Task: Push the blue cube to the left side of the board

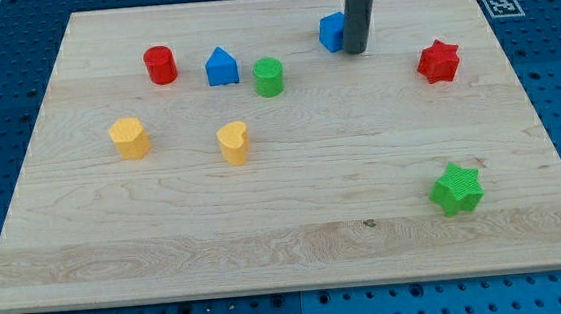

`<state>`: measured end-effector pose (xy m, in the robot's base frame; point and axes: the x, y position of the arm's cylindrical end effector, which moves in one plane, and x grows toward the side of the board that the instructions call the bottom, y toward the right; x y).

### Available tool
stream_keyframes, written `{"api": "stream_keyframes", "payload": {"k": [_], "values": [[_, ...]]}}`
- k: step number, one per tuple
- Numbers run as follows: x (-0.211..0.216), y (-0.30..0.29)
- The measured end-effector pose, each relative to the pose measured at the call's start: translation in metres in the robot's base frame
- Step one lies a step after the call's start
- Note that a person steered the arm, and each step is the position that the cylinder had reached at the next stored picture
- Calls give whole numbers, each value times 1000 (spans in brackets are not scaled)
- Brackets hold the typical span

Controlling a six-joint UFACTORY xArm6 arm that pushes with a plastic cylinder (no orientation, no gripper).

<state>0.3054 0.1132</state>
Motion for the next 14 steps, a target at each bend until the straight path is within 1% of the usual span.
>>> {"api": "stream_keyframes", "payload": {"k": [2, 3, 4, 5, 6, 9, 10, 11, 12, 14], "values": [[-8, -39], [-22, -10], [-46, -3], [-35, -37], [-14, -77], [-13, -226], [-21, -207], [-24, -167], [-37, -164], [-40, -223]]}}
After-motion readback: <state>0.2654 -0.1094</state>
